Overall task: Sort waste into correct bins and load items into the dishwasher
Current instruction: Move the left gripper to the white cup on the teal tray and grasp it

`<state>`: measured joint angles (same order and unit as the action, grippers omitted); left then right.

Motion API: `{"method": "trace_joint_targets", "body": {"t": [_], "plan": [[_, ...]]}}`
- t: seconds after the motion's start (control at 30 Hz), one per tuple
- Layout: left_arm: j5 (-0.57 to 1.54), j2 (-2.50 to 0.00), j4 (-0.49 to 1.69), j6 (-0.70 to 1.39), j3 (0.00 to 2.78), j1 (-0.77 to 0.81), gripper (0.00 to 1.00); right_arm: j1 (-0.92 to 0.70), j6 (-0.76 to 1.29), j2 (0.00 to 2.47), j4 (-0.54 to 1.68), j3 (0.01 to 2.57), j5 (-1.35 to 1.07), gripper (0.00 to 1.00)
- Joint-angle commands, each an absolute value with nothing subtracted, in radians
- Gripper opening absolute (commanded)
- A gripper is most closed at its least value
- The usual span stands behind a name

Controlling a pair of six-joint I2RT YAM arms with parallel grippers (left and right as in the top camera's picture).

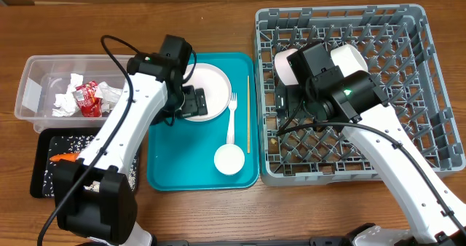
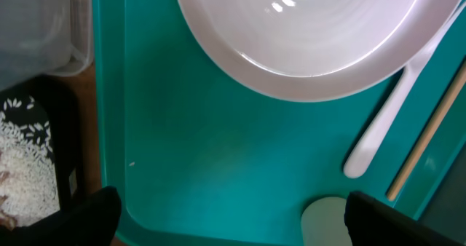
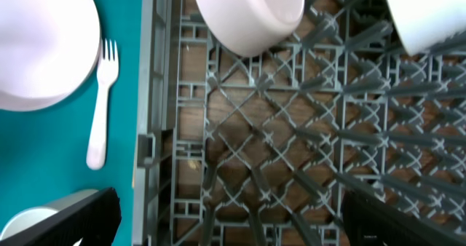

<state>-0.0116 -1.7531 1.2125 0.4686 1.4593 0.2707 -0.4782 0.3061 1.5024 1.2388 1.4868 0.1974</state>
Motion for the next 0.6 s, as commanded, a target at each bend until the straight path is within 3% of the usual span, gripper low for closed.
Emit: {"method": "trace_joint_targets", "body": {"t": [0.0,0.3,0.57], "plan": [[0.035,-1.753,1.270,0.419,1.459,0.296,0.96,-0.476,0.307,1.488,1.261,1.498,0.182,1.00],[0.187,-1.753,1.411,0.300,1.459,0.345,0.86,-0.474,0.308,1.488,1.279,1.498,0.194,1.00],[0.244,-1.753,1.461,0.292,1.449,0.403,0.87,-0.428,0.312,1.488,1.289,1.498,0.193,1.00]]}}
